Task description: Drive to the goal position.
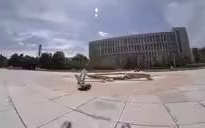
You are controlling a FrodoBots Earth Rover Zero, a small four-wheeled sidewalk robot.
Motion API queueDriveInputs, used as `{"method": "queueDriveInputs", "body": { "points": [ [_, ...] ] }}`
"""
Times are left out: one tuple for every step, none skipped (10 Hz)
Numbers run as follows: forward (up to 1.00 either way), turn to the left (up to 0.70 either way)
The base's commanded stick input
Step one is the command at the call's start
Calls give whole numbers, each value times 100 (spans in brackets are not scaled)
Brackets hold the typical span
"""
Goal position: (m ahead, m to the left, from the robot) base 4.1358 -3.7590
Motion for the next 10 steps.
{"method": "queueDriveInputs", "body": {
  "points": [
    [70, 0],
    [70, 0],
    [70, 0],
    [70, -3],
    [70, -21],
    [70, -35],
    [70, -35],
    [70, -35],
    [70, -35],
    [70, -35]
  ]
}}
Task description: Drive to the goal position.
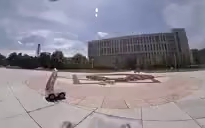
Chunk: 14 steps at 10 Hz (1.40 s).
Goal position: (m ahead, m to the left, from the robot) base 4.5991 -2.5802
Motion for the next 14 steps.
{"method": "queueDriveInputs", "body": {
  "points": [
    [70, -35],
    [70, -35],
    [70, -35],
    [70, -35],
    [70, -35],
    [70, -35],
    [70, -35],
    [70, -35],
    [70, 0],
    [70, 0],
    [70, 0],
    [70, 0],
    [70, 0],
    [70, 0]
  ]
}}
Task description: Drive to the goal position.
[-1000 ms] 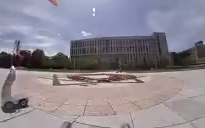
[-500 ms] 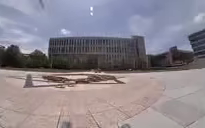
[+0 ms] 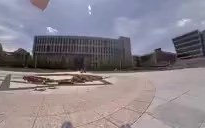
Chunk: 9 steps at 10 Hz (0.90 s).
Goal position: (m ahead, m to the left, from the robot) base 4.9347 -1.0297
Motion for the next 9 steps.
{"method": "queueDriveInputs", "body": {
  "points": [
    [70, 0],
    [70, 0],
    [70, 0],
    [70, 0],
    [70, 0],
    [70, 0],
    [70, 0],
    [70, 0],
    [70, 0]
  ]
}}
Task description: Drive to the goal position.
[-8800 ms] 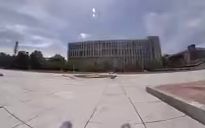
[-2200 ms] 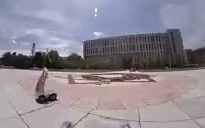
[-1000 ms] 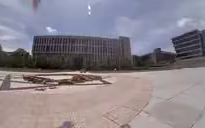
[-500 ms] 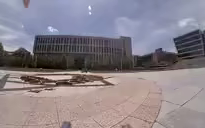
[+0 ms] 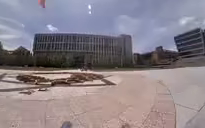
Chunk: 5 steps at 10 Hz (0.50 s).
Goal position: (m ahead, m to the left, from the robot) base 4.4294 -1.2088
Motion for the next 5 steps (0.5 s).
{"method": "queueDriveInputs", "body": {
  "points": [
    [70, 0],
    [70, 0],
    [70, 0],
    [70, 0],
    [70, 0]
  ]
}}
